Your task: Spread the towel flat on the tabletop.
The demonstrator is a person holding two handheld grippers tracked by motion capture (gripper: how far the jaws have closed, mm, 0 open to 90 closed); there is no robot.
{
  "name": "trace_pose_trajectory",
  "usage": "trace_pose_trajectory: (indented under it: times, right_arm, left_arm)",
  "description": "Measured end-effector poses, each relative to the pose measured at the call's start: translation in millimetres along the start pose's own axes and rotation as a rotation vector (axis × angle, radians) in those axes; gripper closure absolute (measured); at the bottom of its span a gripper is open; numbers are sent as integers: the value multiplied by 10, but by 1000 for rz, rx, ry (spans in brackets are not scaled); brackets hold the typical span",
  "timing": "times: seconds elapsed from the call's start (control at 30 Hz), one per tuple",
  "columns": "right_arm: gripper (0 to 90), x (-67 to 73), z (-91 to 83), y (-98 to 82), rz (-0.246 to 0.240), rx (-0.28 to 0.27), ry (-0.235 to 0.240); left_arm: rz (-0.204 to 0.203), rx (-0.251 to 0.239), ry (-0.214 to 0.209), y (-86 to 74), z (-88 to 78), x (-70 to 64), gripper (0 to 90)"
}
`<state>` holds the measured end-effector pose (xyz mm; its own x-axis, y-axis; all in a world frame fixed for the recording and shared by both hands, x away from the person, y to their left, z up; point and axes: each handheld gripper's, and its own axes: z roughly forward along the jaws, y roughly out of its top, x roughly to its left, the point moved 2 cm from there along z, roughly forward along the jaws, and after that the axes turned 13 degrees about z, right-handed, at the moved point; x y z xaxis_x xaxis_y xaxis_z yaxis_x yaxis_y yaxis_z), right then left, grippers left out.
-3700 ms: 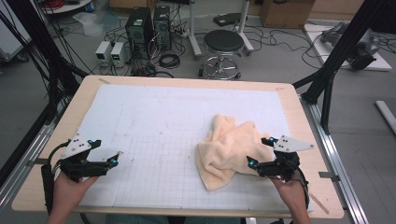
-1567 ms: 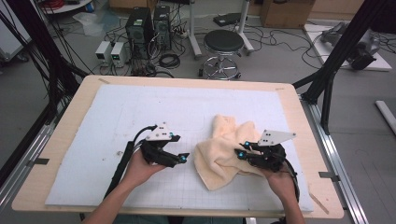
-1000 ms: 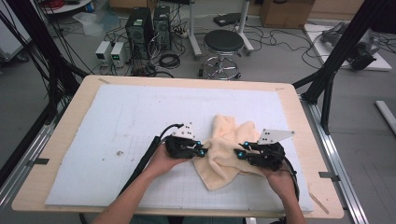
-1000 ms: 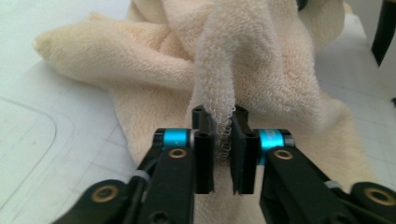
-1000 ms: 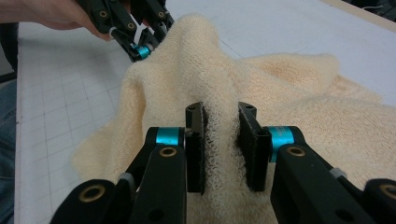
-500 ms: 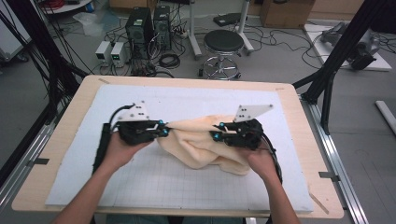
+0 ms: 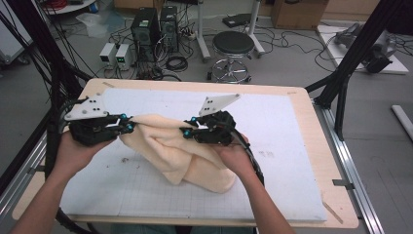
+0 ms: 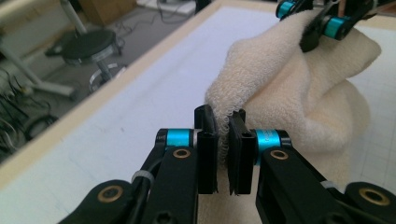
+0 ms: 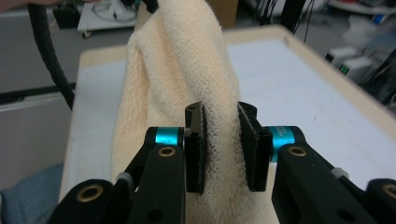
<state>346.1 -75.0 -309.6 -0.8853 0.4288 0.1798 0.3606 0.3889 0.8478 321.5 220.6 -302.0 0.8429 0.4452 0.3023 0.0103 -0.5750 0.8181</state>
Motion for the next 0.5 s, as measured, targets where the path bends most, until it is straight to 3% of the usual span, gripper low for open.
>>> trace_pose_trajectory:
  times: [0.03, 0.13, 0.2, 0.3, 0.37, 0.43, 0.5]
  right_arm:
    - [723, -40, 71, -80, 4, 28, -8]
    - [701, -132, 179, -256, 27, 84, -1]
    - [609, -244, 186, -443, 74, 116, 15]
    - [516, -302, 39, -511, 88, 105, 17]
    - [499, -338, -108, -532, 101, 76, 8]
    - [488, -354, -183, -546, 98, 64, 4]
    - [478, -412, -389, -623, 102, 40, -20]
  left_arm:
    - [0, 0, 0, 0, 0, 0, 832]
    - [-63, 37, -56, -345, 310, -51, 806]
    - [-102, 60, -87, -545, 479, -97, 684]
    - [-128, 57, -98, -619, 538, -136, 558]
    - [-128, 56, -96, -622, 542, -151, 485]
    - [-132, 54, -102, -623, 551, -191, 477]
    - [-135, 72, -112, -623, 599, -248, 461]
